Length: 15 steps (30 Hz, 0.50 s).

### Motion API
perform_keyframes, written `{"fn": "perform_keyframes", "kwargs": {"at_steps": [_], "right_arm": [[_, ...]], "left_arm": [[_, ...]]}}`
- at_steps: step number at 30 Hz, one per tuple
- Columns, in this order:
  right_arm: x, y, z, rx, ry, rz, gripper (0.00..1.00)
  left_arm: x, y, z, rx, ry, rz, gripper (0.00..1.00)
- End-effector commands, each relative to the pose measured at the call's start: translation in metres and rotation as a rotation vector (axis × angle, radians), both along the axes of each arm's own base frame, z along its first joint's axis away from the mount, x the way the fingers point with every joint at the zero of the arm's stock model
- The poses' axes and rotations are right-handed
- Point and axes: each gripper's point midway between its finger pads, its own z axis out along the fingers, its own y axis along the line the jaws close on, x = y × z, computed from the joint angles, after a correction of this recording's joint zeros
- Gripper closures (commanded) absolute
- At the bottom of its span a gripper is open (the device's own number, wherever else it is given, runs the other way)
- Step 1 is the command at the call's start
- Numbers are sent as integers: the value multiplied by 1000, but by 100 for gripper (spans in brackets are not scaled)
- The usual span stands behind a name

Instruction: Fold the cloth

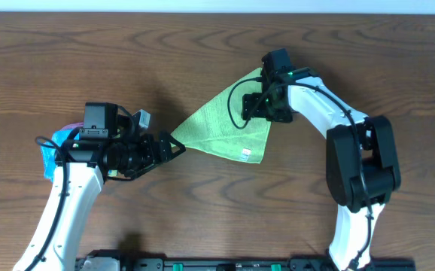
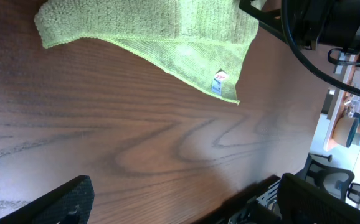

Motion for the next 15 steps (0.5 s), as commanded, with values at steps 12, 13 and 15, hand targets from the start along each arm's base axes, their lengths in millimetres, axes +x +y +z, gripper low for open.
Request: {"fn": "perform_keyframes", "kwargs": {"at_steps": [12,13,15], "right_arm": [[-3,-17,11,-73,-11,-15,9],[-3,-17,12,-71,-15,-15,9],[-3,-17,13,-70,-15,-15,9]], "left_arm": [[1,-3,6,-9,-24,-25,5],[1,-3,6,-9,-24,-25,5],[1,-3,6,-9,-24,-25,5]]}}
